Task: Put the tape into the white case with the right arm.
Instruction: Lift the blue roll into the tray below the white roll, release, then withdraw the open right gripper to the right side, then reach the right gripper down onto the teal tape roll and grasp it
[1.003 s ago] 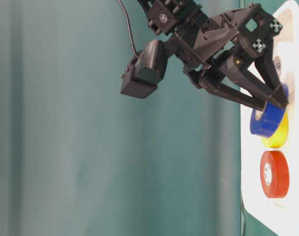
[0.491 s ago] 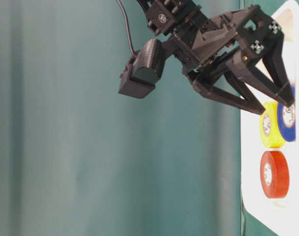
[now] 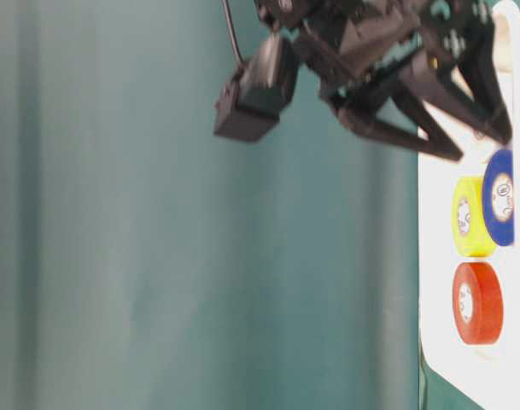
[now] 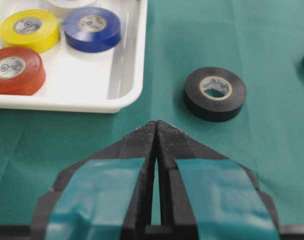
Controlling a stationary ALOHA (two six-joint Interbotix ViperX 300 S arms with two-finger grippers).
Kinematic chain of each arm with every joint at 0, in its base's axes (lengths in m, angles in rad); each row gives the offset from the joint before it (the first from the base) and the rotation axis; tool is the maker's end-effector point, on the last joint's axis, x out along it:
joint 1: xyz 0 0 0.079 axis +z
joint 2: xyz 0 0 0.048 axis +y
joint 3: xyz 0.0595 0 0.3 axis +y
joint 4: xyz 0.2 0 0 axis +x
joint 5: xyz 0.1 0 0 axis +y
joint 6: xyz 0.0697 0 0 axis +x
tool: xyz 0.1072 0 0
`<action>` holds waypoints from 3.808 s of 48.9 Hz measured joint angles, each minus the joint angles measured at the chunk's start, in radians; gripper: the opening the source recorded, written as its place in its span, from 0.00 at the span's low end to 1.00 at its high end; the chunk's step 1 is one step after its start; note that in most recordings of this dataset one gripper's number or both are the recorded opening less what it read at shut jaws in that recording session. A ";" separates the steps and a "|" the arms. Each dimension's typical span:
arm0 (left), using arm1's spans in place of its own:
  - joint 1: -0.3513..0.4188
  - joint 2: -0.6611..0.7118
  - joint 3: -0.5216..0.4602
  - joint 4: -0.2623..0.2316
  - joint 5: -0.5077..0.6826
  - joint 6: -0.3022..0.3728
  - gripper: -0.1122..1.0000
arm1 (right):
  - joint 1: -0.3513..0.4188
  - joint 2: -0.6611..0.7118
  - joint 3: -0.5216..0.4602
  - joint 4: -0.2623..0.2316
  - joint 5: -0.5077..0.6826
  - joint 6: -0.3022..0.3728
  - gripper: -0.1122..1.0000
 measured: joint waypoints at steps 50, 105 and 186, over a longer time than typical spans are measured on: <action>0.002 0.000 0.000 0.000 0.000 -0.002 0.11 | 0.000 -0.575 0.532 0.005 -0.114 0.005 0.60; 0.000 0.000 0.002 -0.002 0.000 0.000 0.11 | 0.451 -0.577 0.580 0.005 -0.137 0.005 0.60; 0.000 0.000 0.000 0.000 0.000 0.000 0.11 | 0.581 0.235 -0.198 -0.002 -0.192 -0.003 0.59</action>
